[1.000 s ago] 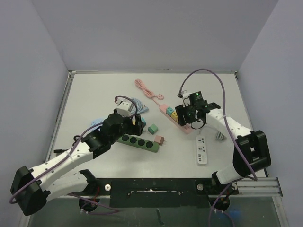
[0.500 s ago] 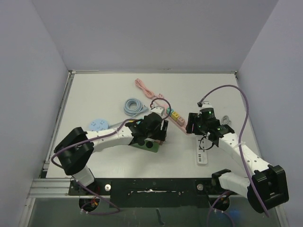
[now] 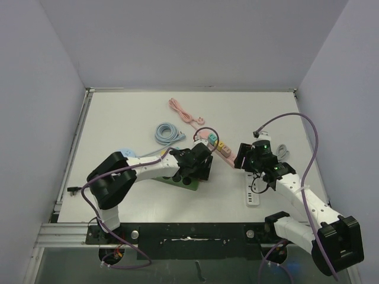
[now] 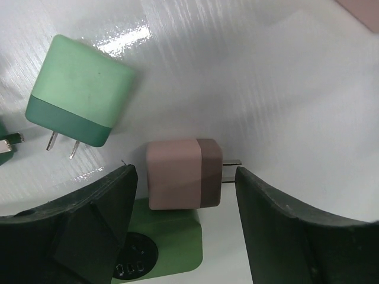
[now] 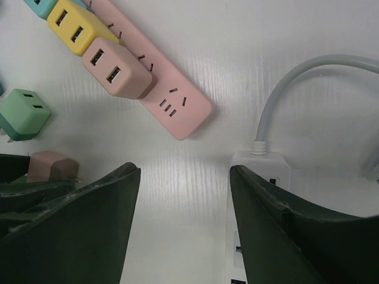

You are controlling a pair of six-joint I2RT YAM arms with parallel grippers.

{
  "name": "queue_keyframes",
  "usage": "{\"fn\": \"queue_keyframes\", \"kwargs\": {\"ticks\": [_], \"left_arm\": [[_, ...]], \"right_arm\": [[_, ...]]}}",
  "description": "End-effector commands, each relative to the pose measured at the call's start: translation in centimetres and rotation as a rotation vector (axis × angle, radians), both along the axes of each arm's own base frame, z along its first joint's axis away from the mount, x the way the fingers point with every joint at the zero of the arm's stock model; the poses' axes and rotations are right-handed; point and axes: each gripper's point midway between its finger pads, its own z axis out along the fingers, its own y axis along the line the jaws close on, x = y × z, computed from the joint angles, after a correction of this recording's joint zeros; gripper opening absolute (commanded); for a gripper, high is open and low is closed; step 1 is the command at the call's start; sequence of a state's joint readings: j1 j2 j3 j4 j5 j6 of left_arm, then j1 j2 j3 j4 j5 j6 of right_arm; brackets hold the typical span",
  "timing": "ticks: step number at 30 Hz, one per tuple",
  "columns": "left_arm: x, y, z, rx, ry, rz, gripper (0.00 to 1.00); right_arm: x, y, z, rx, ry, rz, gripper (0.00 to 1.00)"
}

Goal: Insert the plug

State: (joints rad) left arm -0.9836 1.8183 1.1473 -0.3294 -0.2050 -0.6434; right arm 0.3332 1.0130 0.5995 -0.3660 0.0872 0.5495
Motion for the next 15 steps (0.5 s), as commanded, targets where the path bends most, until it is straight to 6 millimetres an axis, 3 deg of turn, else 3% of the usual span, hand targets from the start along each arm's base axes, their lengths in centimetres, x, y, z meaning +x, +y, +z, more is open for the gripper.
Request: {"fn": "queue_keyframes", "kwargs": {"ticks": [1, 8, 15], "left_arm": [[0.4, -1.0, 0.7, -0.029, 0.007, 0.011, 0.62], [0.6, -1.3, 0.4, -0.017, -0.006, -0.024, 0.4], [1.4, -3.7, 5.6, -0.106, -0.149, -0.177, 0.35]], "right_arm": [[1.2, 0.1, 1.2, 0.032, -0.061, -0.032, 0.63], [1.0, 1.2, 1.1, 0.094, -0.037, -0.006, 0.63], [0.5, 4.1, 2.7, 0.199, -0.039, 0.149, 0.63]]}}
